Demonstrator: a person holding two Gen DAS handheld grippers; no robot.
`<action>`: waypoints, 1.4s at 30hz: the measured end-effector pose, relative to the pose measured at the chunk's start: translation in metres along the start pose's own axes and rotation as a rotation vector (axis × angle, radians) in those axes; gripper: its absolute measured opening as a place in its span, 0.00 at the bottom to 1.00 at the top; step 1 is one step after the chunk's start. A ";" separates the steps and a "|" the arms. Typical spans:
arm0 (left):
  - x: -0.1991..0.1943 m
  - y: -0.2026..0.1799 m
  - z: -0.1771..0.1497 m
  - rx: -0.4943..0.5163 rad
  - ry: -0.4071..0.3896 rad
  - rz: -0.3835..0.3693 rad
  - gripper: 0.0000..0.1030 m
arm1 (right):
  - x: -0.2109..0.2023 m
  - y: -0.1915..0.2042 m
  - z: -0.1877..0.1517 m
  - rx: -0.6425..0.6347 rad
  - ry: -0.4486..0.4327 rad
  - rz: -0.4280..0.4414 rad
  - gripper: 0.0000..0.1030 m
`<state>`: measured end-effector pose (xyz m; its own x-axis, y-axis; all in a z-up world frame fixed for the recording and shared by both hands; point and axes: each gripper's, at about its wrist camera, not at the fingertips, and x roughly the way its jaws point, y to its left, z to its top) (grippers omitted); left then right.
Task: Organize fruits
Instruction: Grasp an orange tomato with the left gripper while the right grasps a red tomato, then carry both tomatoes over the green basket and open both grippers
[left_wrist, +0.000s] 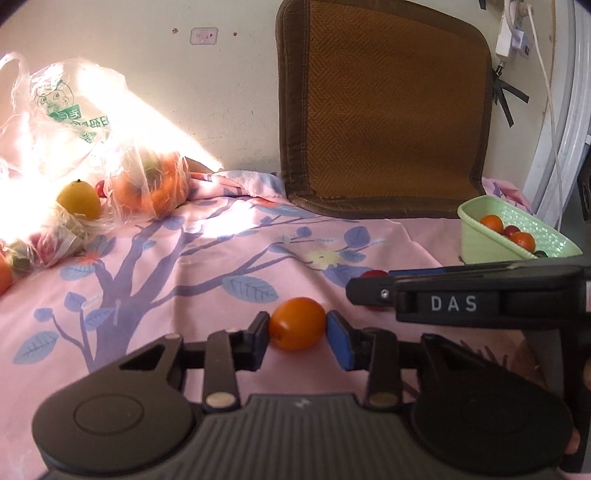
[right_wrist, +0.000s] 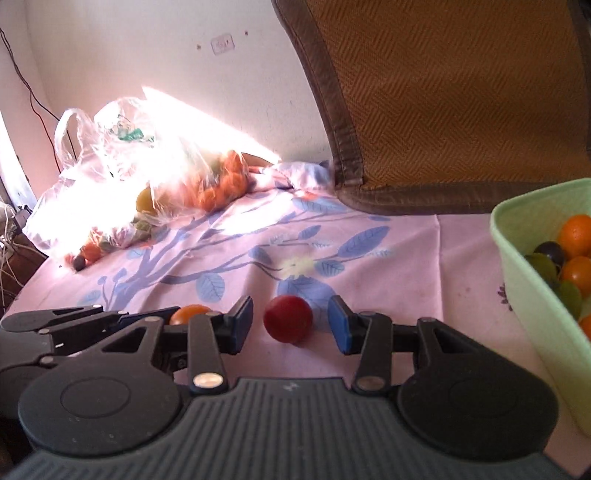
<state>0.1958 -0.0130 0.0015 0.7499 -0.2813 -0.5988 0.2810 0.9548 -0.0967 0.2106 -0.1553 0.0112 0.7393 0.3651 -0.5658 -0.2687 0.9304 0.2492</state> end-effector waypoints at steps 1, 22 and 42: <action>-0.003 -0.001 -0.001 0.002 -0.003 -0.006 0.33 | -0.003 0.001 0.000 -0.002 0.004 0.011 0.30; -0.094 -0.169 -0.085 0.299 0.030 -0.310 0.33 | -0.216 -0.045 -0.179 0.017 -0.215 -0.318 0.32; -0.099 -0.177 -0.097 0.336 0.013 -0.234 0.45 | -0.222 -0.043 -0.192 -0.002 -0.257 -0.335 0.44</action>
<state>0.0135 -0.1447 0.0009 0.6357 -0.4836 -0.6017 0.6244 0.7804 0.0324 -0.0607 -0.2704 -0.0246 0.9158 0.0231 -0.4011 0.0113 0.9965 0.0833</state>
